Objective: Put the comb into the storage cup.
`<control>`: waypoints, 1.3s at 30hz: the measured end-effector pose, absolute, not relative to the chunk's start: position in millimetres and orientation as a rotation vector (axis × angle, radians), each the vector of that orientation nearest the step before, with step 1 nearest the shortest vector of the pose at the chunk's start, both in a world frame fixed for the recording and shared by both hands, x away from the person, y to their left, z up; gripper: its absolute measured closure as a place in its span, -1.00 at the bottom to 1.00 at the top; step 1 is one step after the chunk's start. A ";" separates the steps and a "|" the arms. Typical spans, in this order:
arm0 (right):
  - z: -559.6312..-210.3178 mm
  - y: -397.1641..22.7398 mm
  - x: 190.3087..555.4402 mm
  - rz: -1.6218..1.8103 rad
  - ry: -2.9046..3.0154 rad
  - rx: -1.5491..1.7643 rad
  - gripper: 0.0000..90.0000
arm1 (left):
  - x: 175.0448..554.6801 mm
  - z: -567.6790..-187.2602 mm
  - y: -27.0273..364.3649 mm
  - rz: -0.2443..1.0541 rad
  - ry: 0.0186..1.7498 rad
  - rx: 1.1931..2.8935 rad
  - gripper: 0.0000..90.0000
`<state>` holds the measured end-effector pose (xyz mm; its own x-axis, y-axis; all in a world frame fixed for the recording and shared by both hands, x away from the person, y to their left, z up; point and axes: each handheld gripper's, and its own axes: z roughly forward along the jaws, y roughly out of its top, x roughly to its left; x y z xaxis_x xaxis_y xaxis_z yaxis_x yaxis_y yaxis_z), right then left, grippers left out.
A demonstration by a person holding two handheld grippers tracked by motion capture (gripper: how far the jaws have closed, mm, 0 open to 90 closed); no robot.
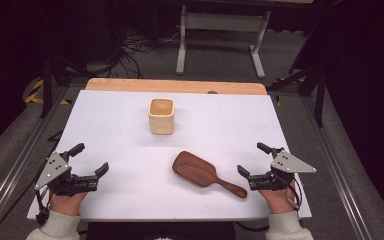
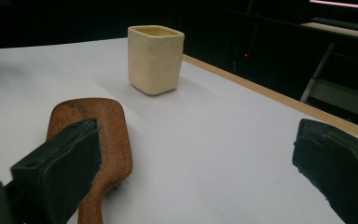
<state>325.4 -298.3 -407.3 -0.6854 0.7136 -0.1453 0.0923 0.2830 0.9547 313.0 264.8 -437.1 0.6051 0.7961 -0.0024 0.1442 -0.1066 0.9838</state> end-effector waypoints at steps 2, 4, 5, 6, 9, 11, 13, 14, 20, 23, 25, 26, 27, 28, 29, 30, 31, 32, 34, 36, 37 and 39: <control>-406.9 -298.3 324.7 1.440 1.988 0.718 -0.96 | 313.1 -437.3 264.8 0.657 0.796 1.607 -0.99; -406.8 -298.2 324.6 1.446 1.987 0.717 -0.96 | 312.9 -436.8 265.6 0.646 0.791 1.610 -0.99; -406.1 -297.7 324.4 1.445 1.986 0.716 -0.96 | 312.8 -436.7 265.6 0.644 0.787 1.608 -0.99; -405.9 -297.3 324.3 1.446 1.985 0.714 -0.96 | 312.9 -436.5 265.6 0.641 0.780 1.610 -0.99; -405.0 -296.6 324.1 1.443 1.992 0.719 -0.96 | 312.8 -436.3 264.8 0.645 0.783 1.615 -0.99; -402.3 -294.9 324.7 1.426 2.013 0.723 -0.96 | 312.9 -436.5 264.5 0.640 0.782 1.619 -0.99; -399.9 -292.8 325.1 1.424 2.022 0.719 -0.96 | 313.2 -436.5 264.1 0.632 0.782 1.619 -0.99; -399.9 -292.8 325.1 1.424 2.022 0.719 -0.96 | 313.2 -436.3 264.1 0.629 0.780 1.620 -0.99; -392.7 -279.3 332.0 1.435 2.052 0.697 -0.97 | 313.3 -436.3 263.1 0.625 0.776 1.624 -0.99; -386.2 -266.2 338.1 1.441 2.087 0.664 -0.99 | 313.2 -436.2 263.1 0.627 0.776 1.626 -0.99; -383.8 -260.0 339.9 1.445 2.103 0.651 -1.00 | 313.1 -436.2 263.3 0.627 0.774 1.627 -0.99; -382.1 -255.9 340.9 1.446 2.115 0.637 -1.00 | 313.1 -436.2 263.4 0.627 0.773 1.627 -0.99; -382.1 -255.9 340.9 1.446 2.115 0.637 -1.00 | 313.0 -436.2 263.3 0.627 0.773 1.628 -0.99; -380.7 -252.8 341.5 1.446 2.126 0.627 -1.00 | 313.0 -436.2 263.2 0.626 0.772 1.629 -0.99; -379.1 -249.3 342.2 1.445 2.138 0.615 -1.00 | 313.0 -436.2 263.2 0.625 0.771 1.631 -0.99; -378.2 -247.3 342.6 1.443 2.146 0.608 -1.00 | 313.2 -436.2 263.1 0.627 0.766 1.632 -0.99; -375.9 -241.9 343.9 1.436 2.173 0.596 -1.00 | 313.2 -436.1 263.1 0.627 0.766 1.634 -0.99; -374.9 -239.1 344.7 1.431 2.187 0.597 -1.00 | 313.4 -436.3 262.8 0.625 0.765 1.632 -0.99; -373.7 -233.6 346.2 1.419 2.203 0.592 -1.00 | 313.4 -436.3 262.5 0.626 0.761 1.639 -0.99; -373.1 -229.4 347.5 1.421 2.210 0.582 -1.00 | 313.0 -436.1 262.3 0.625 0.758 1.638 -0.99; -372.8 -228.0 348.2 1.423 2.215 0.579 -1.00 | 312.9 -436.0 262.3 0.624 0.756 1.638 -0.99; -372.5 -226.0 349.4 1.426 2.222 0.574 -1.00 | 313.0 -436.1 262.3 0.621 0.753 1.637 -0.99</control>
